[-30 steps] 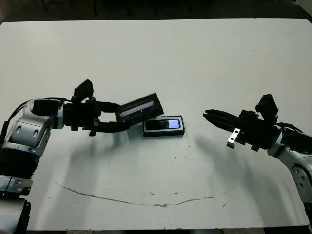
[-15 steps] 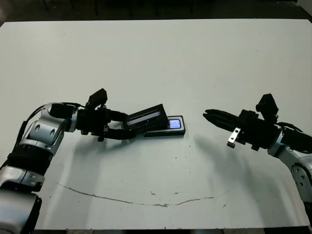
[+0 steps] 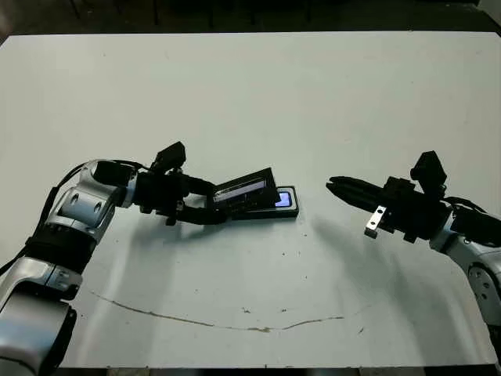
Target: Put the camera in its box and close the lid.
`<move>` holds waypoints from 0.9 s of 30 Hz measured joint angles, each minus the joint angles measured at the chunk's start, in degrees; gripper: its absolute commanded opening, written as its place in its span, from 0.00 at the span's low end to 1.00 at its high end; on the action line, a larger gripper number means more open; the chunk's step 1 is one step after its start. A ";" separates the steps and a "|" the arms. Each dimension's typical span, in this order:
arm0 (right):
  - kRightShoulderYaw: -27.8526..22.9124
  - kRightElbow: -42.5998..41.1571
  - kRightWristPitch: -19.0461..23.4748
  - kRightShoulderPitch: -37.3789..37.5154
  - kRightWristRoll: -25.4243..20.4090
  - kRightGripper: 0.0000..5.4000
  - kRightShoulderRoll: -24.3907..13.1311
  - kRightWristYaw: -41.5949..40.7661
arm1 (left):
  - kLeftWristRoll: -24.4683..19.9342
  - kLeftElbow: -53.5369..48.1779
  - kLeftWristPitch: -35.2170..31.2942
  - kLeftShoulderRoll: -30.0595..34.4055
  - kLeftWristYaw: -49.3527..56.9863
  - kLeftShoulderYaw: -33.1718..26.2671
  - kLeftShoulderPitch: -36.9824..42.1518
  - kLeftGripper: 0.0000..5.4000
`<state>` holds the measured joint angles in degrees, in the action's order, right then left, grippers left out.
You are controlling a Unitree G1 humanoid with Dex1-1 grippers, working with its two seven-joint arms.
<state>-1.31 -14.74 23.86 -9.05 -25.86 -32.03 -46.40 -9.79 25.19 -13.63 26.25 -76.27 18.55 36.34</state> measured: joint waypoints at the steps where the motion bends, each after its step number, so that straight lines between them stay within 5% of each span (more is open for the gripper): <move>1: 0.00 -0.01 -0.02 0.00 0.06 0.00 -0.03 0.00 | 0.00 -0.02 -0.17 -0.03 -0.07 0.03 0.04 0.49; 13: -0.12 0.12 -0.19 0.01 -0.29 0.00 -0.03 -0.36 | 0.12 -1.88 -3.03 0.16 0.11 -0.03 -0.14 0.49; 27: -0.75 1.07 -2.42 0.40 -0.51 0.00 -0.12 -2.05 | 5.59 8.22 8.31 -6.41 2.79 4.04 4.91 0.49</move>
<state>-2.06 -13.68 21.44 -8.65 -26.37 -32.15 -48.45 -4.20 33.41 -5.32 19.83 -73.47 22.59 41.25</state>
